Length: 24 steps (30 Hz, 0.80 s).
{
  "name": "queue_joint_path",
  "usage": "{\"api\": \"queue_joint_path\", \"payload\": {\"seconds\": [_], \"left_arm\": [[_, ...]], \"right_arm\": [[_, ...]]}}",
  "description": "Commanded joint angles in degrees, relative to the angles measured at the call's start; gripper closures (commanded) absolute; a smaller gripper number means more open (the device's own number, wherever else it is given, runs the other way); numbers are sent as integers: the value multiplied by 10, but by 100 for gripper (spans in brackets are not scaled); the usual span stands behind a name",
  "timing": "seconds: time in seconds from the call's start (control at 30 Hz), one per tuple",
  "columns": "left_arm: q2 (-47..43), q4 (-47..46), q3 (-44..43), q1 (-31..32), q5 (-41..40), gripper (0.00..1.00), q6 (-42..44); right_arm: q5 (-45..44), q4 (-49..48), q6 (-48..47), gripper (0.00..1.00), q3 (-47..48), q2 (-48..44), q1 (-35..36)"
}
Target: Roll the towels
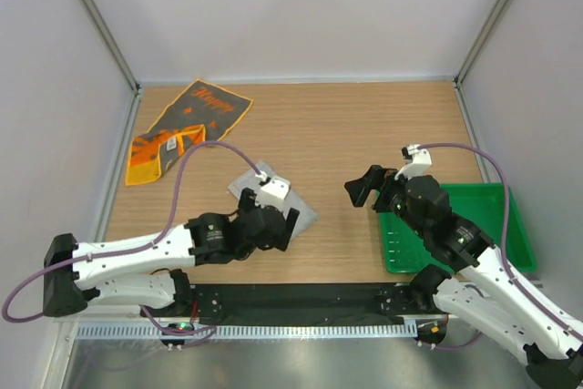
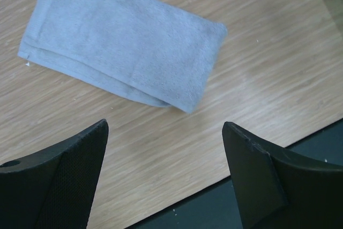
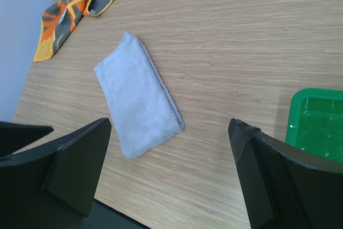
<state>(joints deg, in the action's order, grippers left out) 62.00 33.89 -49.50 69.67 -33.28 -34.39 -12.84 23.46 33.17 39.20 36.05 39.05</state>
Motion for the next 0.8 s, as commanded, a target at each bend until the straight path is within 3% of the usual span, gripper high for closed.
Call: {"api": "queue_joint_path", "payload": {"seconds": [0.0,0.3,0.77], "left_arm": [[15,1,5,50,-83,13,-16],[81,-38,9,97,-68,13,4],[174,-107,12,99,-48,13,40]], "right_arm": [[-11,-19,5,0,-2,8,3],[-42,-17,33,0,-25,9,3],[-42,26,37,0,-26,21,2]]}}
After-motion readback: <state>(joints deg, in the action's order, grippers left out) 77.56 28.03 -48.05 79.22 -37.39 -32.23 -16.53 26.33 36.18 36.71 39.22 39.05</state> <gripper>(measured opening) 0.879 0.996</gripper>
